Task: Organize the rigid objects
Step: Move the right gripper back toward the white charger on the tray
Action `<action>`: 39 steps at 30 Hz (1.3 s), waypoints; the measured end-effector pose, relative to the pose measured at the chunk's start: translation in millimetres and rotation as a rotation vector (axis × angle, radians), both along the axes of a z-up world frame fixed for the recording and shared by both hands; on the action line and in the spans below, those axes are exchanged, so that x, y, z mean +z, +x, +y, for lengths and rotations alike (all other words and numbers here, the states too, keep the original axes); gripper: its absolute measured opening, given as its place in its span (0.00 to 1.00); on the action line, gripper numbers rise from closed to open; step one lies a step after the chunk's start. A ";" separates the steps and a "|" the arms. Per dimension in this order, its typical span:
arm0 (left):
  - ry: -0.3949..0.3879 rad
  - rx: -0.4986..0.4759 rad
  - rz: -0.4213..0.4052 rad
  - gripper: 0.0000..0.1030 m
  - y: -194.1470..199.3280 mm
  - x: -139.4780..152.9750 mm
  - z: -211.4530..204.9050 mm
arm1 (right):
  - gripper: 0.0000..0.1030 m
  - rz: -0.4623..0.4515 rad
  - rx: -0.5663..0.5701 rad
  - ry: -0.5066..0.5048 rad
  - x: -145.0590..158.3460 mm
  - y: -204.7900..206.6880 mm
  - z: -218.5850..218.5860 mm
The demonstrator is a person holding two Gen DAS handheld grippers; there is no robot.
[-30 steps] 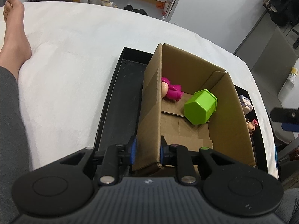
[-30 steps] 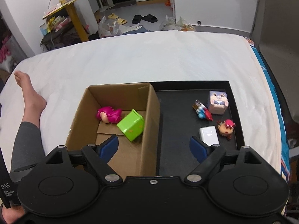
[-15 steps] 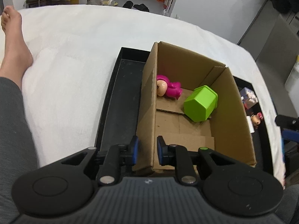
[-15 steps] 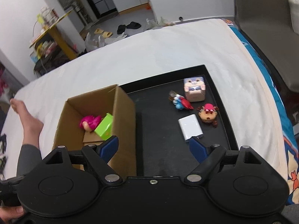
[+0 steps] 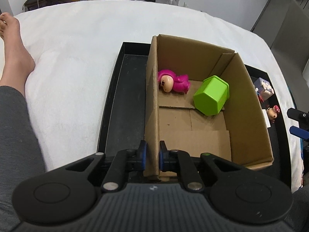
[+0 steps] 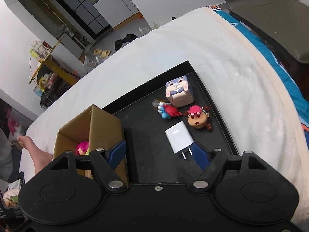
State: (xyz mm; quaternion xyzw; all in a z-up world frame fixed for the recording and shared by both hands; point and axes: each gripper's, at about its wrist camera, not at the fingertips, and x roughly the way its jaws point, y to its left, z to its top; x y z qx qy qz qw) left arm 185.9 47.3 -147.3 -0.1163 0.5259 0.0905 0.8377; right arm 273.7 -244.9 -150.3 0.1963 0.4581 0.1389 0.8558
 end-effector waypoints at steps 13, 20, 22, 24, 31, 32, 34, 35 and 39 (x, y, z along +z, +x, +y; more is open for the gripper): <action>0.004 -0.001 0.085 0.10 13.1 2.2 -4.3 | 0.63 -0.037 0.085 -0.085 -26.3 10.8 7.1; -0.005 -0.005 0.123 0.10 17.7 1.3 -1.7 | 0.60 -0.039 0.138 -0.146 -33.0 20.0 24.7; -0.013 -0.003 0.132 0.10 19.4 0.6 0.6 | 0.60 -0.040 0.148 -0.185 -35.9 20.8 28.9; -0.015 -0.008 0.137 0.09 21.0 0.6 1.2 | 0.59 -0.032 0.149 -0.210 -38.8 21.4 31.2; -0.008 -0.025 0.144 0.10 22.6 -0.1 1.9 | 0.56 -0.013 0.156 -0.252 -47.1 26.9 37.8; -0.006 -0.028 0.144 0.10 22.5 -0.4 1.7 | 0.55 -0.009 0.159 -0.266 -48.9 27.4 39.5; 0.003 -0.036 0.144 0.10 22.7 -0.2 -1.1 | 0.50 0.002 0.157 -0.288 -52.4 29.8 40.5; 0.006 -0.038 0.145 0.10 23.0 0.0 -2.1 | 0.46 -0.002 0.153 -0.295 -53.1 30.2 40.1; 0.013 -0.038 0.150 0.10 24.2 0.1 -5.0 | 0.36 0.008 0.133 -0.293 -50.0 30.8 36.1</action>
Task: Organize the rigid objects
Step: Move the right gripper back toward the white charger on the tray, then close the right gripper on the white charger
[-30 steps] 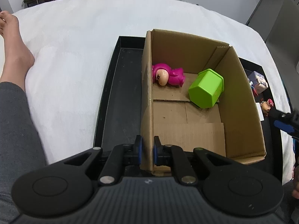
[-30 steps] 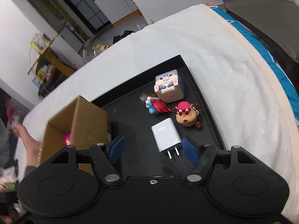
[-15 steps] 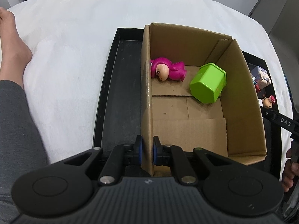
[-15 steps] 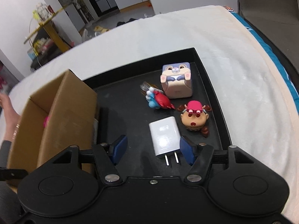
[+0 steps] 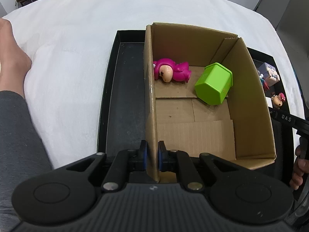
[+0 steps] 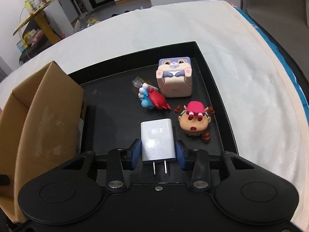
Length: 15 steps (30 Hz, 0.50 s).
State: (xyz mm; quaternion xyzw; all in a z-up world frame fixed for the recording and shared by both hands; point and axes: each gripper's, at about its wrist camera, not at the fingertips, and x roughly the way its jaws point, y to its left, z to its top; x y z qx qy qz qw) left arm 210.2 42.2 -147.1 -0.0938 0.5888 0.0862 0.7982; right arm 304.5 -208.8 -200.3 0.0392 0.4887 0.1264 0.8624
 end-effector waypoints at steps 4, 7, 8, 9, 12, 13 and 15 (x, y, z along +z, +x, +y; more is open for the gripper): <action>-0.004 0.004 0.001 0.09 -0.4 -0.2 0.6 | 0.36 0.002 0.007 0.001 6.9 -6.3 -2.6; -0.010 0.003 -0.002 0.10 -1.3 -0.5 2.3 | 0.35 0.007 -0.002 0.006 11.6 -8.3 -5.2; -0.012 0.003 -0.003 0.10 -1.9 -0.4 2.8 | 0.35 0.011 -0.005 0.008 13.1 -8.9 -7.8; -0.011 0.002 -0.004 0.10 -2.2 -0.3 3.0 | 0.35 0.018 -0.009 0.017 13.8 -9.2 -9.7; -0.014 0.002 -0.003 0.10 -2.5 -0.6 2.6 | 0.35 0.031 -0.016 0.037 17.2 -11.4 -13.8; -0.013 -0.001 -0.002 0.10 -2.2 -0.2 2.5 | 0.35 0.027 -0.014 0.033 18.8 -12.6 -13.3; -0.007 -0.010 0.000 0.10 -1.1 -0.2 2.1 | 0.35 0.030 -0.012 0.043 22.0 -14.4 -13.0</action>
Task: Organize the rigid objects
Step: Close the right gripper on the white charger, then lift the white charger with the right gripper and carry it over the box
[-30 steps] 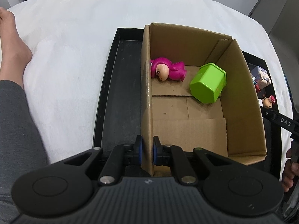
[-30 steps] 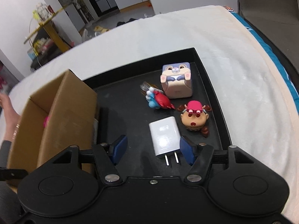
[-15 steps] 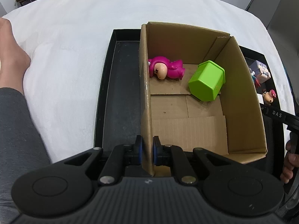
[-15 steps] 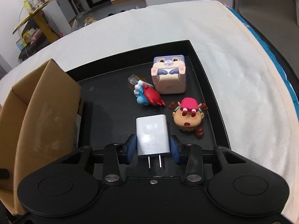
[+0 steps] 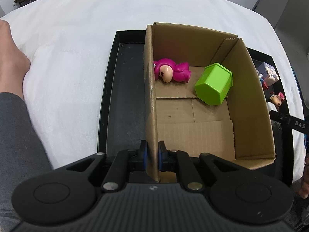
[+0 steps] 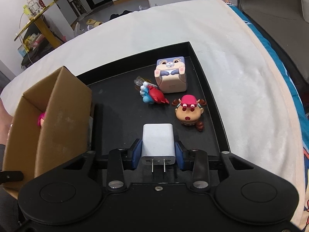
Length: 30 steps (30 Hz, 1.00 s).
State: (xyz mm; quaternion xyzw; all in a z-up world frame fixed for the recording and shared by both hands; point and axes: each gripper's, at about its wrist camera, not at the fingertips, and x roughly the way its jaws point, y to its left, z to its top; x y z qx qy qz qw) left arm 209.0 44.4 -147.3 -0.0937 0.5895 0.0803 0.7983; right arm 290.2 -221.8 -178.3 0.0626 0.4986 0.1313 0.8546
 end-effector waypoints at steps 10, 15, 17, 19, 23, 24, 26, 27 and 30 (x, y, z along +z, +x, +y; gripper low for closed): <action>0.007 -0.003 -0.006 0.10 -0.3 -0.1 -0.7 | 0.35 -0.014 -0.008 0.043 27.9 -5.3 3.8; -0.002 -0.003 -0.008 0.10 -1.0 -0.8 1.2 | 0.35 -0.028 0.000 0.041 43.0 -7.4 9.5; -0.002 -0.005 -0.008 0.10 -0.5 -0.6 1.2 | 0.35 -0.028 0.001 0.048 48.4 -7.9 10.8; 0.000 -0.005 -0.008 0.10 -0.3 -0.5 0.9 | 0.35 -0.030 -0.003 0.053 53.7 -7.9 12.4; 0.001 -0.008 -0.011 0.10 -0.5 -0.1 0.6 | 0.35 -0.041 0.012 0.041 65.4 -9.5 20.1; 0.001 -0.008 -0.012 0.10 -0.9 -0.1 0.8 | 0.35 -0.044 0.018 0.041 68.1 -10.2 22.4; -0.002 -0.009 -0.014 0.10 -1.6 -0.3 1.4 | 0.35 -0.050 0.029 0.042 73.9 -11.0 27.1; -0.003 -0.010 -0.015 0.10 -1.8 -0.2 1.5 | 0.35 -0.052 0.034 0.042 76.4 -11.1 29.7; 0.005 -0.019 -0.016 0.10 -2.2 0.2 0.7 | 0.35 -0.052 0.056 0.037 82.8 -11.1 39.8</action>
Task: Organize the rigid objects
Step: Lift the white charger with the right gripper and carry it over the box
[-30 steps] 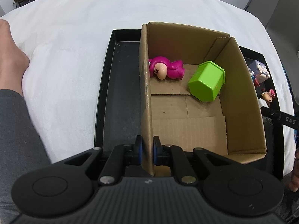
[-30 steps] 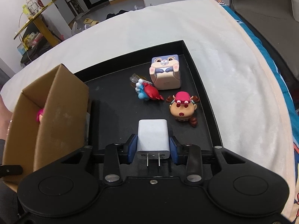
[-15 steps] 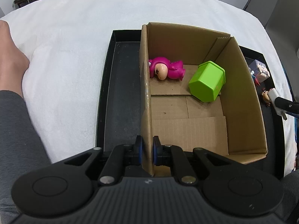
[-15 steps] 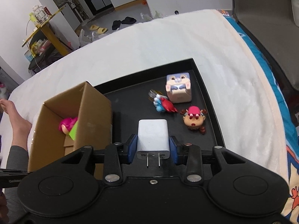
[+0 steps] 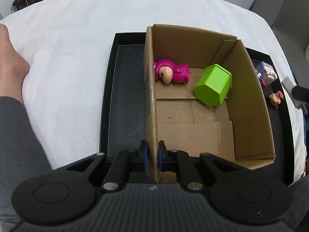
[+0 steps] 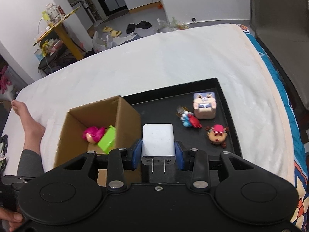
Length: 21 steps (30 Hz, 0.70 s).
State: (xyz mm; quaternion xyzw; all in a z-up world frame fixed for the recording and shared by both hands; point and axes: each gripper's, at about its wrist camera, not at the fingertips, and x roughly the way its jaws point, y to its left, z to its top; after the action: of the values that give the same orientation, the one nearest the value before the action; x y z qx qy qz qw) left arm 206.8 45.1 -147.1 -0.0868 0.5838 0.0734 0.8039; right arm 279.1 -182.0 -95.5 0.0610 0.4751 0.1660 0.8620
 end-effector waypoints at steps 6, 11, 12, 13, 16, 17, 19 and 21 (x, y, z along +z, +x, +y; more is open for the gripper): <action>0.000 -0.005 -0.005 0.10 -0.3 0.0 -0.7 | 0.35 -0.001 0.055 -0.006 12.2 2.1 23.2; -0.010 -0.008 -0.010 0.10 -0.6 -0.8 1.0 | 0.35 -0.001 0.082 -0.001 20.1 2.7 41.3; -0.009 -0.010 -0.011 0.10 -1.1 -0.9 0.7 | 0.35 -0.001 0.086 -0.003 20.9 2.8 44.9; -0.006 -0.016 -0.013 0.10 -0.8 -1.0 0.0 | 0.35 -0.001 0.091 -0.005 22.0 2.4 49.1; -0.005 -0.021 -0.017 0.10 -0.5 -1.7 0.0 | 0.35 -0.001 0.101 -0.002 23.7 2.9 59.5; -0.006 -0.021 -0.017 0.10 -0.5 -1.7 0.2 | 0.35 -0.001 0.104 0.000 24.0 3.1 62.6; -0.012 -0.019 -0.019 0.10 -0.7 -1.9 1.8 | 0.35 -0.002 0.111 0.003 24.5 3.0 69.6; -0.019 -0.015 -0.020 0.10 -0.7 -2.2 3.2 | 0.35 -0.001 0.123 0.004 25.3 2.0 77.4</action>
State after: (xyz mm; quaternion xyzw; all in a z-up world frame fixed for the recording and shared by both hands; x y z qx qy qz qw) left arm 206.1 48.3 -149.3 -0.0907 0.5770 0.0609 0.8094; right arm 281.1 -104.6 -70.2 0.0333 0.4771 0.2195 0.8504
